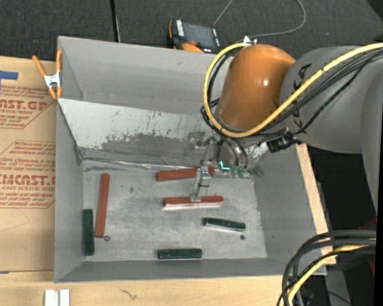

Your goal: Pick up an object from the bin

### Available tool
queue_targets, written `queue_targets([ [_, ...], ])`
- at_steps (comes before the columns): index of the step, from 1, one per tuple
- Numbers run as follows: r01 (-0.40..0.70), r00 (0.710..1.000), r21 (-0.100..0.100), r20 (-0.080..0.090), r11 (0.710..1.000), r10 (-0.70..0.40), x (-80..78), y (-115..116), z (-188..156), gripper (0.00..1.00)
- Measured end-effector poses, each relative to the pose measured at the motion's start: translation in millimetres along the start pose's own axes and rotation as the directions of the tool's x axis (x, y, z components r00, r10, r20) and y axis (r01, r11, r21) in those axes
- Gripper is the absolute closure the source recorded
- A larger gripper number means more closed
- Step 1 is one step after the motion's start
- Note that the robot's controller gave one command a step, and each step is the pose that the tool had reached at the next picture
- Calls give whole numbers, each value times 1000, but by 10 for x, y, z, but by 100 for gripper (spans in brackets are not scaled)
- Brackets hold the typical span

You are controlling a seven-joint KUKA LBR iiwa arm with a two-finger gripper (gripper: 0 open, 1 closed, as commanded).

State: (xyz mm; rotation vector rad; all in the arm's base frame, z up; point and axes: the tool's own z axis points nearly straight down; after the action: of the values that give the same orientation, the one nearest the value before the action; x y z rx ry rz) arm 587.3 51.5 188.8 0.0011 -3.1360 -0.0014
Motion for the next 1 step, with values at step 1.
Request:
queue_targets([
  [1, 65, 998, 2, -1, 998, -65, 181, -545, 1235, 0],
])
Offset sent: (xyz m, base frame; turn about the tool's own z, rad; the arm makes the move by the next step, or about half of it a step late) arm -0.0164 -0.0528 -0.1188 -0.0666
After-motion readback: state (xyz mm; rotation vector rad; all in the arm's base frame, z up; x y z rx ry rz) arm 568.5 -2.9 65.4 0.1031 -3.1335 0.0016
